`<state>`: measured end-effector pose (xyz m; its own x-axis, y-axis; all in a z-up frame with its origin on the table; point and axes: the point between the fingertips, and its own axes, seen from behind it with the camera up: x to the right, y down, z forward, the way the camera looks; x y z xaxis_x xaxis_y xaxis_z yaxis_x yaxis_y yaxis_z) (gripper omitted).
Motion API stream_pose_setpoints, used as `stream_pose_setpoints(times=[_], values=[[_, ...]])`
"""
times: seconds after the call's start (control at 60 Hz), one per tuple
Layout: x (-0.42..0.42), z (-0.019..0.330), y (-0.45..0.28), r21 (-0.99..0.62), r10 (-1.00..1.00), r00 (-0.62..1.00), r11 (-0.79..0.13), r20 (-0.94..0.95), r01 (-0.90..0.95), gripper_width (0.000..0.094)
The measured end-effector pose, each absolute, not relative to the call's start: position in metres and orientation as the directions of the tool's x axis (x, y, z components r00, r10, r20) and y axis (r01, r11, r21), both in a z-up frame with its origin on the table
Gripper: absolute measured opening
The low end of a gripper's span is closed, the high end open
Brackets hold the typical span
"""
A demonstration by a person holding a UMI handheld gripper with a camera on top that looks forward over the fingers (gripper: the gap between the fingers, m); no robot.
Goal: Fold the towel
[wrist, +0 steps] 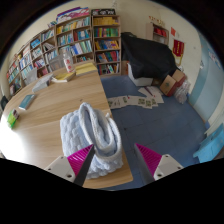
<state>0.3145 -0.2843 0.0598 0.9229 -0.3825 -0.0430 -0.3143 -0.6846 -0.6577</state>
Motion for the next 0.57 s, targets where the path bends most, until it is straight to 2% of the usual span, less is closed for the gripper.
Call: stream_pose_setpoints(times=[0.1,0.35,0.567], values=[[0.312,0.089,-0.307,-0.677,-0.423,0.905,-0.656,-0.034,-0.333,0.0829],[0.226,0.157,-0.376,-0.713,-0.429,0.896,-0.592,-0.115,-0.375,0.0830],[0.185,0.184,-0.437,-0.689,-0.430,0.881,-0.579,-0.196,-0.436,0.0827]])
